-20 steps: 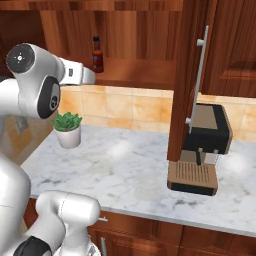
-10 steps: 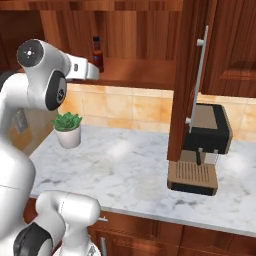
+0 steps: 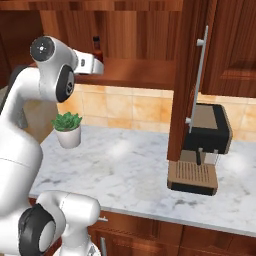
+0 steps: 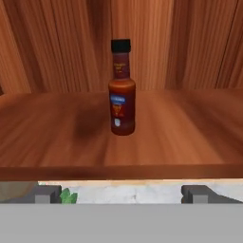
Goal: Take 2 condiments from the cabinet and move them on the counter near the stove.Make sure the condiments are lined up with each other, next to each other.
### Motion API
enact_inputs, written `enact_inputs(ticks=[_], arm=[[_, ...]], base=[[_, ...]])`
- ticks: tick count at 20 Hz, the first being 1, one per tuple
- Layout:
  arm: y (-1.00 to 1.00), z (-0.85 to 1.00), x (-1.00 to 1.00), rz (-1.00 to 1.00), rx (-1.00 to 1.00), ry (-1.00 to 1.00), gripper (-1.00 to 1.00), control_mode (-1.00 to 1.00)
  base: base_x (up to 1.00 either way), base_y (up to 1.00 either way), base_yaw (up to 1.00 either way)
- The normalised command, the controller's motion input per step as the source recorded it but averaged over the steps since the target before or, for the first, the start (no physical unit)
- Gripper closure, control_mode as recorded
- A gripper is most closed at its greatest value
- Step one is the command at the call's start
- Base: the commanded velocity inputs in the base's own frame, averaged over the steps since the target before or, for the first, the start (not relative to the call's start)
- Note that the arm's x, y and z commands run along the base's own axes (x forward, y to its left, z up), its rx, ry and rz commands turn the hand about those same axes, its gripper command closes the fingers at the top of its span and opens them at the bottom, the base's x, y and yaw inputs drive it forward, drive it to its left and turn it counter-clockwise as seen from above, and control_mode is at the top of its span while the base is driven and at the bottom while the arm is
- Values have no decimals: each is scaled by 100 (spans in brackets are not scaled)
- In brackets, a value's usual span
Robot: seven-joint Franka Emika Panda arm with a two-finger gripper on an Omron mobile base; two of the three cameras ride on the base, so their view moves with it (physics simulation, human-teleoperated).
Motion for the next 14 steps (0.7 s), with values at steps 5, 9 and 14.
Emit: enact_inputs(ticks=[5, 9, 14], arm=[[1, 0, 40, 0, -1, -2, -100, -100], [6, 0, 35, 0, 0, 0, -100, -100], [9, 0, 27, 0, -4, -6, -100, -100]], base=[[0, 0, 0], [0, 0, 0], [0, 0, 0]])
